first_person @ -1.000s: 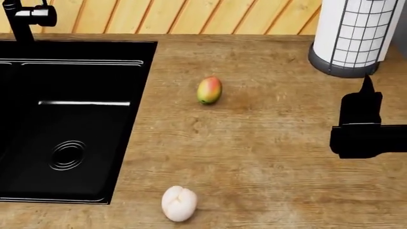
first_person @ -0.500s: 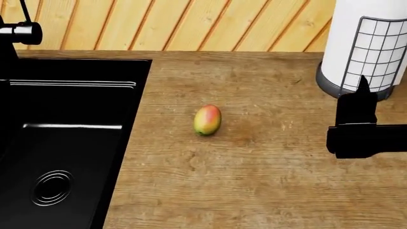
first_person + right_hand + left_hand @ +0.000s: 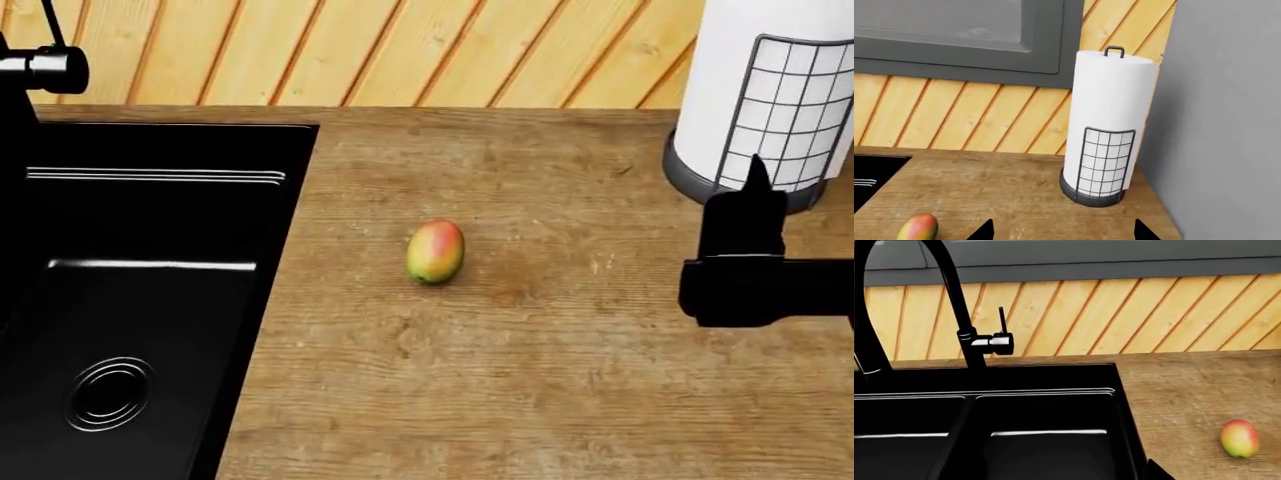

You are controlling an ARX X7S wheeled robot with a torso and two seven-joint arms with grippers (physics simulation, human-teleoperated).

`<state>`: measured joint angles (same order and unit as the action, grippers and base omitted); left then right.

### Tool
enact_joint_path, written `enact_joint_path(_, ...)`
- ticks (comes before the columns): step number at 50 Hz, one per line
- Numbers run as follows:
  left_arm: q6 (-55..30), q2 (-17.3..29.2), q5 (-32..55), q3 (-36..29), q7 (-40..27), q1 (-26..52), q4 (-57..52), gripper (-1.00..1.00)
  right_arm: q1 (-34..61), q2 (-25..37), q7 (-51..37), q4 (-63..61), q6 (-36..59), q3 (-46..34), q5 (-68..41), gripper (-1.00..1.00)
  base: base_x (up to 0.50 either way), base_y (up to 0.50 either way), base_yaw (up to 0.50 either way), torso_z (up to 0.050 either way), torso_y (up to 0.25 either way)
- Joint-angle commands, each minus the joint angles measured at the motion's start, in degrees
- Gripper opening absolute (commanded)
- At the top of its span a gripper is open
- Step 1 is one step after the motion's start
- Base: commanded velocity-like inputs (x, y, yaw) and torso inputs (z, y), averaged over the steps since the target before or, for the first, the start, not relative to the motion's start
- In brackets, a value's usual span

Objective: There is a mixed pile of frozen fruits and vegetables on the counter. Locate all the frozen vegetables and place the items in a bowl on the counter. Take all the frozen fruits and defrost them in a running sink.

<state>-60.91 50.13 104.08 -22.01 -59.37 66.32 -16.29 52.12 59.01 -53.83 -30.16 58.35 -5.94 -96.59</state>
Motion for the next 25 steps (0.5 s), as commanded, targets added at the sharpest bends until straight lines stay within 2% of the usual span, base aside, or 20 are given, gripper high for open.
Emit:
enact_joint_path(1, -2.56, -1.40, 0.46, 3.31, -0.85, -3.08, -1.41, 1.00, -2.18, -0.08, 0.37, -0.92, -1.42, 0.62, 0.13, 1.00, 0.00, 0.00, 0.00, 0.000, 0.000)
enact_joint_path(6, -3.18, -1.12, 2.79, 2.85, -0.72, -3.16, -2.58, 1.00, -1.85, -0.19, 0.47, -0.65, -1.42, 0.45, 0.24, 1.00, 0.00, 0.00, 0.00, 0.000, 0.000)
enact_joint_path(14, -2.99, -0.60, 12.66, 3.11, -0.41, -2.44, -8.73, 1.00, -0.54, -0.27, 0.48, -0.36, -1.05, -0.09, 0.05, 1.00, 0.00, 0.00, 0.00, 0.000, 0.000)
enact_joint_path(19, -3.30, -2.65, 16.33, 1.46, -0.01, -1.31, -11.35, 1.00, -0.26, -0.47, 0.63, -0.17, -0.99, -0.39, 0.32, 1.00, 0.00, 0.00, 0.00, 0.000, 0.000)
enact_joint_path(25, -2.75, -7.29, 19.38, -2.12, -1.53, 2.69, -11.62, 1.00, 0.26, -0.67, 0.75, 0.16, -0.75, -0.90, 0.50, 1.00, 0.00, 0.00, 0.00, 0.000, 0.000)
